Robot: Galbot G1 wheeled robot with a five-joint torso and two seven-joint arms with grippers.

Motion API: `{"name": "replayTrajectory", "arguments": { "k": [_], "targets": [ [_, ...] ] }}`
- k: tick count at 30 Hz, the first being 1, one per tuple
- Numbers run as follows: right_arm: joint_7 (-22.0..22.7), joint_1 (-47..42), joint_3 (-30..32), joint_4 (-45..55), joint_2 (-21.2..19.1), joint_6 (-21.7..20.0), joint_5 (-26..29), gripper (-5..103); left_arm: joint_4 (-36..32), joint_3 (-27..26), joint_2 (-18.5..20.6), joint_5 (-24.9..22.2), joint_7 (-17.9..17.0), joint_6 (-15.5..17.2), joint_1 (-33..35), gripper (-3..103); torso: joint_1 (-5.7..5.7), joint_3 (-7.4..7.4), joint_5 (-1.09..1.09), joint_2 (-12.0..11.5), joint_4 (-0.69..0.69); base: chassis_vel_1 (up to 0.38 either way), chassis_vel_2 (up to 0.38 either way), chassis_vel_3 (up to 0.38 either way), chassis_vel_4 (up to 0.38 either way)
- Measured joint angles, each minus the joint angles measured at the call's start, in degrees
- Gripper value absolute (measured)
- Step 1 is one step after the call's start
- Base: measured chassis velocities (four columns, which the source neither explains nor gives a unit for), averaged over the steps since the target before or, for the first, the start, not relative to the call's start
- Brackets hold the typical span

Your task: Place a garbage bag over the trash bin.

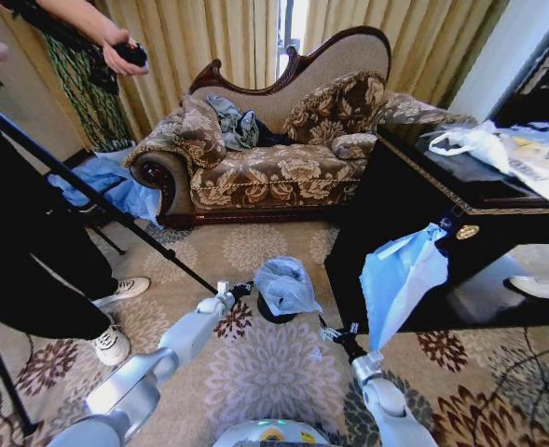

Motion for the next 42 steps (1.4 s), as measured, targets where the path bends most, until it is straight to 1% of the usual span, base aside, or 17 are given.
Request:
{"name": "replayTrajectory", "arguments": {
  "k": [14, 18, 19, 20, 23, 24, 26, 27, 30, 31, 32, 33, 36, 37, 39, 40, 42],
  "targets": [
    [-0.38, -1.48, -0.66, 0.2, 1.83, 0.46, -0.98, 100, 1.41, -2.09, -1.26, -2.35, -1.31, 1.38, 2.24, 0, 0.0, 0.0, 0.0, 0.0, 0.0, 0.0, 0.0, 0.0, 0.0],
    [-0.42, -2.33, -0.78, 0.2, 2.41, 0.63, -1.35, 100, -0.18, -3.17, -1.35, -4.37, -3.92, 2.3, 3.63, 0, 0.0, 0.01, 0.0, 0.0, 0.01, 0.0, 0.0, 0.0, 0.0],
    [-0.43, -2.6, -0.83, 0.3, 2.52, 0.64, -1.42, 100, -2.0, -3.64, -0.98, -5.47, -4.38, 2.66, 4.18, 3, 0.0, 0.01, -0.01, 0.0, 0.0, 0.0, 0.0, 0.0, 0.0],
    [-0.43, -2.6, -0.83, 0.3, 2.52, 0.64, -1.42, 100, -2.0, -3.64, -0.98, -5.47, -4.38, 2.66, 4.18, 3, 0.0, 0.01, -0.01, 0.0, 0.0, 0.0, 0.0, 0.0, 0.0],
    [-0.52, -3.22, -1.15, 0.7, 2.76, 0.62, -1.43, 100, -6.12, -4.26, 0.89, -7.51, -5.36, 3.14, 5.05, 20, 0.0, 0.01, 0.0, 0.0, 0.0, 0.0, 0.0, 0.0, 0.0],
    [-0.52, -3.22, -1.15, 0.7, 2.76, 0.62, -1.43, 100, -6.12, -4.26, 0.89, -7.51, -5.36, 3.14, 5.05, 20, 0.0, 0.01, 0.0, 0.0, 0.0, 0.0, 0.0, 0.0, 0.0],
    [-0.67, -3.63, -1.61, 0.97, 3.31, 0.55, -1.41, 100, -8.64, -5.03, 2.25, -8.46, -5.47, 3.27, 5.6, 30, 0.0, 0.01, 0.0, 0.0, 0.01, 0.0, 0.0, 0.0, 0.0],
    [-0.67, -3.63, -1.61, 0.97, 3.31, 0.55, -1.41, 100, -8.64, -5.03, 2.25, -8.46, -5.47, 3.27, 5.6, 30, 0.0, 0.01, 0.0, 0.0, 0.01, 0.0, 0.0, 0.0, 0.0],
    [-0.86, -4.69, -3.33, 1.37, 3.73, 0.5, -2.11, 100, -13.11, -6.24, 4.31, -10.01, -6.08, 4.03, 7.2, 46, 0.0, 0.0, -0.01, 0.0, -0.01, 0.0, 0.0, 0.0, 0.0],
    [-0.9, -4.91, -4.0, 1.37, 4.0, 0.6, -2.67, 100, -15.02, -6.68, 5.17, -10.63, -6.44, 4.4, 8.03, 46, 0.0, 0.0, -0.01, 0.0, -0.01, 0.0, 0.0, 0.0, 0.0],
    [-0.9, -4.91, -4.0, 1.37, 4.0, 0.6, -2.67, 100, -15.02, -6.68, 5.17, -10.63, -6.44, 4.4, 8.03, 46, 0.0, 0.0, -0.01, 0.0, -0.01, 0.0, 0.0, 0.0, 0.0],
    [-0.9, -4.95, -4.48, 1.35, 4.28, 0.75, -3.04, 100, -16.2, -6.9, 5.7, -11.1, -6.69, 4.61, 8.53, 52, 0.0, 0.0, -0.01, 0.0, -0.01, 0.0, 0.0, 0.0, 0.0],
    [-0.03, -4.06, -6.05, 0.32, 6.4, 1.28, -6.11, 100, -23.12, -7.96, 9.22, -12.86, -7.61, 5.67, 11.71, 68, 0.0, 0.0, 0.01, 0.0, 0.02, 0.0, 0.0, 0.0, 0.0],
    [-0.03, -4.06, -6.05, 0.32, 6.4, 1.28, -6.11, 100, -23.12, -7.96, 9.22, -12.86, -7.61, 5.67, 11.71, 68, 0.0, 0.0, 0.01, 0.0, 0.02, 0.0, 0.0, 0.0, 0.0],
    [0.75, -3.19, -6.44, -0.19, 7.55, 1.09, -7.65, 100, -25.97, -9.41, 10.44, -13.14, -7.8, 5.97, 13.31, 79, 0.0, 0.0, -0.03, 0.0, 0.0, 0.0, 0.0, 0.0, 0.0],
    [0.75, -3.19, -6.44, -0.19, 7.55, 1.09, -7.65, 100, -25.97, -9.41, 10.44, -13.14, -7.8, 5.97, 13.31, 79, 0.0, 0.0, -0.03, 0.0, 0.0, 0.0, 0.0, 0.0, 0.0],
    [2.17, -1.58, -7.23, -0.94, 8.93, 0.22, -8.54, 100, -29.63, -11.37, 11.88, -13.26, -7.89, 6.34, 15.23, 89, 0.0, 0.0, -0.01, 0.0, 0.0, 0.0, 0.0, 0.0, 0.0]
  ]
}}
